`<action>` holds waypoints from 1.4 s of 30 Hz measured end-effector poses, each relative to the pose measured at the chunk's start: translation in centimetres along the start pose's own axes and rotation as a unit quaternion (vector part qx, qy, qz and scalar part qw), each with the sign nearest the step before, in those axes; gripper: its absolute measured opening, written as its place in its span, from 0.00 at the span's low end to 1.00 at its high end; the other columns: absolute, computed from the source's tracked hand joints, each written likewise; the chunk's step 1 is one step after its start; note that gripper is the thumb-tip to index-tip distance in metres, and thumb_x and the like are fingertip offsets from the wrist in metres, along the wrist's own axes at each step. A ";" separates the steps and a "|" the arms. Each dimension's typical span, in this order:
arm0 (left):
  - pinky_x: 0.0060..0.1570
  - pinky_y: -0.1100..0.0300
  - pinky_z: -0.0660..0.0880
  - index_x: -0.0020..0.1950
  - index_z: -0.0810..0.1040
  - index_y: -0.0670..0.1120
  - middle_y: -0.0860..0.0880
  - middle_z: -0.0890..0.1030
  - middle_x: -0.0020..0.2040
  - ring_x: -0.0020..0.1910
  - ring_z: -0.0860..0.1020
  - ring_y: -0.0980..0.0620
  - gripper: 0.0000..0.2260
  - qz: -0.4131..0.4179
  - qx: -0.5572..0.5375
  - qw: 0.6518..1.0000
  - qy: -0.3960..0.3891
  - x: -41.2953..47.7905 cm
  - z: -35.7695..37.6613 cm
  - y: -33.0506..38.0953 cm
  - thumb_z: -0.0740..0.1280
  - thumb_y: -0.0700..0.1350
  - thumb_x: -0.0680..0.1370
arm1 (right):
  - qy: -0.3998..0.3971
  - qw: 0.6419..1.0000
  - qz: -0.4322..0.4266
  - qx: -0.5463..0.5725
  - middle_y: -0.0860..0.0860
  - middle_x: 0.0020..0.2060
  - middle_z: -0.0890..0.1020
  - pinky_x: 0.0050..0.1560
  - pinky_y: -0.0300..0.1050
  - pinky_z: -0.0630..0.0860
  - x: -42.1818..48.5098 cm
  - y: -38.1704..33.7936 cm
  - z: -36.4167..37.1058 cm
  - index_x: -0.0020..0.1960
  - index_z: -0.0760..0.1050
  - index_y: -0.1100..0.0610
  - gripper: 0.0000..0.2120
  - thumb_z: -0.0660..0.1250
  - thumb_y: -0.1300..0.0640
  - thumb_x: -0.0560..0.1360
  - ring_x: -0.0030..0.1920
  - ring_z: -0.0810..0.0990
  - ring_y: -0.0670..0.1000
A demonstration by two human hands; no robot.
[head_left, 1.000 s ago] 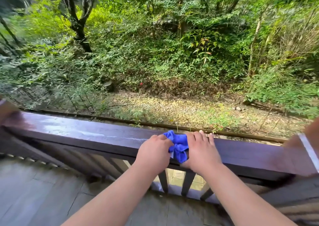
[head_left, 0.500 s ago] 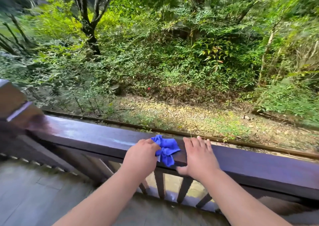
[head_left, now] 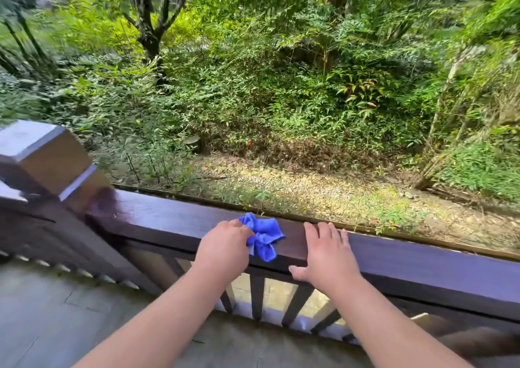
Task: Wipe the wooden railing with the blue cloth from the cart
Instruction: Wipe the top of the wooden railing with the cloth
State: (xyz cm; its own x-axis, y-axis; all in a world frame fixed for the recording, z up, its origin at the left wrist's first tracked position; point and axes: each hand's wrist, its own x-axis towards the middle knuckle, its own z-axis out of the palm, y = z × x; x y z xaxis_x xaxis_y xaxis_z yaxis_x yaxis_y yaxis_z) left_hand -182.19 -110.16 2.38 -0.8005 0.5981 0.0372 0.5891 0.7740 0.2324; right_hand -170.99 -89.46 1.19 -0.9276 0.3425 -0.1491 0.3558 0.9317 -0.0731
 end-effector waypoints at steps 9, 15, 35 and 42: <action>0.48 0.54 0.76 0.56 0.82 0.54 0.54 0.80 0.54 0.55 0.75 0.50 0.14 -0.012 -0.012 1.000 -0.001 -0.1 0.0 0.2 0.63 0.42 0.75 | 0.013 1.000 0.004 0.015 0.60 0.69 0.69 0.78 0.65 0.57 0.8 -1.5 0.2 0.78 0.58 0.53 0.50 0.70 0.29 0.66 0.72 0.66 0.64; 0.49 0.53 0.77 0.59 0.82 0.55 0.54 0.81 0.55 0.55 0.76 0.49 0.16 0.009 -0.003 1.000 0.015 0.0 0.5 -0.6 0.64 0.42 0.74 | 0.016 1.000 0.013 -0.008 0.58 0.66 0.71 0.76 0.62 0.61 1.6 -1.3 0.6 0.77 0.58 0.50 0.51 0.70 0.25 0.63 0.67 0.70 0.62; 0.46 0.56 0.73 0.55 0.81 0.55 0.53 0.82 0.54 0.55 0.78 0.49 0.11 0.004 -0.005 0.999 -0.054 2.2 -5.2 -19.2 0.63 0.51 0.76 | -0.018 0.998 -0.033 0.060 0.52 0.79 0.62 0.81 0.60 0.48 3.1 -17.2 -3.3 0.81 0.55 0.48 0.47 0.66 0.28 0.69 0.81 0.53 0.58; 0.47 0.56 0.72 0.57 0.81 0.59 0.55 0.85 0.52 0.51 0.79 0.52 0.11 0.076 -0.162 0.982 -0.062 2.0 -10.7 -16.9 0.64 0.58 0.78 | -0.021 0.977 -0.053 0.207 0.51 0.71 0.76 0.65 0.52 0.73 3.2 -23.5 -6.2 0.79 0.60 0.44 0.38 0.70 0.40 0.73 0.70 0.74 0.57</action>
State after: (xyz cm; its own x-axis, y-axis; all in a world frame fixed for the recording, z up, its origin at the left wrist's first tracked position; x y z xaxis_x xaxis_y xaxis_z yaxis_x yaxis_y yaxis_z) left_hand -194.97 -124.26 8.94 -0.6756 0.7370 -0.0182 0.6181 0.5797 0.5309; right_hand -183.06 -109.49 8.54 -0.9593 0.2332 -0.1595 0.2818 0.8295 -0.4822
